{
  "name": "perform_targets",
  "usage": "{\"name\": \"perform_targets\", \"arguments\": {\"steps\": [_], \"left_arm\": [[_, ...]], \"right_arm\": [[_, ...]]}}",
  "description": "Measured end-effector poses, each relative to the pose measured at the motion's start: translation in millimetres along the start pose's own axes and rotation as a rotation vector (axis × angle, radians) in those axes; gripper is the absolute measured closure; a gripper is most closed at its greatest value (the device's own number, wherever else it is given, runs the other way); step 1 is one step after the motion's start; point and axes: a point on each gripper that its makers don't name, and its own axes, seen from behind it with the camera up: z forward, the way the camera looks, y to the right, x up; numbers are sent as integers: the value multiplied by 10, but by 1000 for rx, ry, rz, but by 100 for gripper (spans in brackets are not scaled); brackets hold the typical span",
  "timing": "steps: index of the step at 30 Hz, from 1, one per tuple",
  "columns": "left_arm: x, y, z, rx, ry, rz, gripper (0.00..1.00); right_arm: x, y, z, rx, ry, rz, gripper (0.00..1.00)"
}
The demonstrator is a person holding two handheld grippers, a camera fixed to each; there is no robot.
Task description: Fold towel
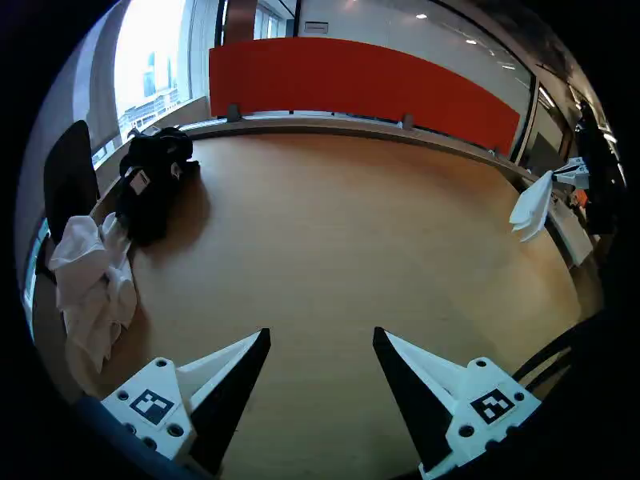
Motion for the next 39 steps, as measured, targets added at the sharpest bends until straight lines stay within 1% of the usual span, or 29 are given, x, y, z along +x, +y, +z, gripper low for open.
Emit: {"name": "perform_targets", "arguments": {"steps": [10, 18, 24, 30, 36, 39], "left_arm": [[41, 20, -2, 15, -6, 8, 5], [81, 36, -9, 24, -7, 12, 5], [76, 51, -12, 30, -10, 13, 5], [76, 78, -15, 32, -12, 20, 5], [99, 98, -17, 31, -12, 30, 5], [112, 106, -14, 29, -12, 33, 5]], "right_arm": [[-334, 540, -52, -66, -51, 40, 98], [-503, 803, -20, -97, -80, 65, 98], [-573, 886, 9, -106, -93, 74, 98], [-676, 914, 16, -111, -107, 80, 98], [-888, 903, -33, -117, -126, 104, 98], [-1061, 899, -81, -123, -143, 122, 98]]}}
